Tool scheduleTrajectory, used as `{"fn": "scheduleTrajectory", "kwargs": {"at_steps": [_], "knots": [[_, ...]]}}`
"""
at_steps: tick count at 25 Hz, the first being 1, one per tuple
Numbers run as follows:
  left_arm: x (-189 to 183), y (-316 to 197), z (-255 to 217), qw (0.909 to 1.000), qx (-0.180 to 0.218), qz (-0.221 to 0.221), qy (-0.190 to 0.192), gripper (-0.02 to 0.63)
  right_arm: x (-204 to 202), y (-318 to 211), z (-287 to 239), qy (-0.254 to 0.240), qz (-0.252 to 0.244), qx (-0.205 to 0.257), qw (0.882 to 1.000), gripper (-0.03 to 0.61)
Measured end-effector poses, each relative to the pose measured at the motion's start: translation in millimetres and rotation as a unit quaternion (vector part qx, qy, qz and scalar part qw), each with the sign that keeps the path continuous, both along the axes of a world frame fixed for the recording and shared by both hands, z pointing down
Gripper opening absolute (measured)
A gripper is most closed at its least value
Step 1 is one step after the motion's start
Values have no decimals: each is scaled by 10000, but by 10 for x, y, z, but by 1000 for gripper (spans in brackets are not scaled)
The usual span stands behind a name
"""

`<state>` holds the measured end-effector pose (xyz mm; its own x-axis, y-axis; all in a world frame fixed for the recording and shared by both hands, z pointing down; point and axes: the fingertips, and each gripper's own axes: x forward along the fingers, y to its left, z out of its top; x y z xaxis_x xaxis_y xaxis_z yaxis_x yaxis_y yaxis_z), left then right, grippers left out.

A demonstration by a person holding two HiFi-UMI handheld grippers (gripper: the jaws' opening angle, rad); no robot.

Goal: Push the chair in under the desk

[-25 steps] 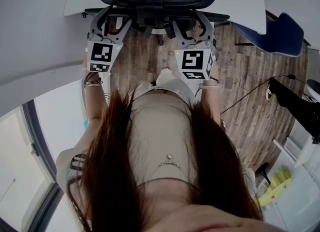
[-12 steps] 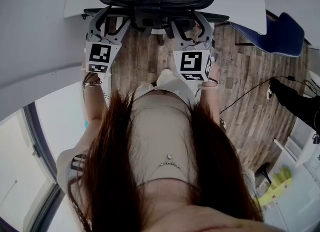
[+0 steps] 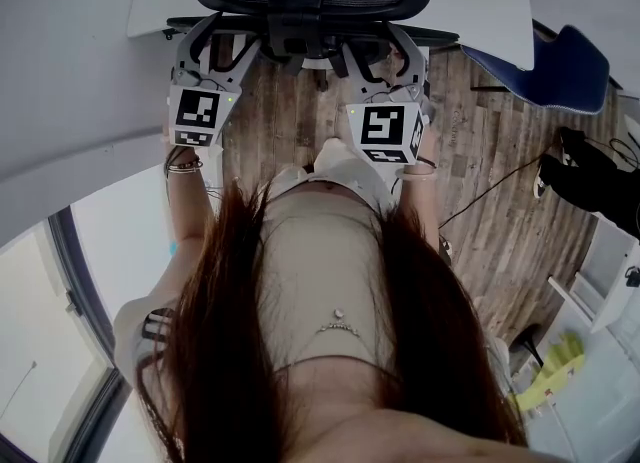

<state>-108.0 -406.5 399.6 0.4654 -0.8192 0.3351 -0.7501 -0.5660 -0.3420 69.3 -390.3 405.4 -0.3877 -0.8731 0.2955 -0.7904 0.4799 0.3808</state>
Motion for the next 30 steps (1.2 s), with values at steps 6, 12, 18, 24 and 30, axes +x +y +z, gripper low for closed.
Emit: {"fn": "scheduleTrajectory", "kwargs": {"at_steps": [6,12,18,24,30], "knots": [[-17,9,12,10000,9,33,8,281,-12,9,15,12,20,0,10000,253],[-3,52,8,10000,-16,18,9,281,1,50,10,35,37,-8,10000,253],[-5,45,30,10000,-79,15,-17,281,-4,47,32,79,28,25,10000,253],[-7,55,30,9999,-118,17,-64,279,-5,57,27,135,6,145,9998,253],[-15,58,24,9997,-219,-51,-138,281,7,69,21,136,6,74,9999,252]]}}
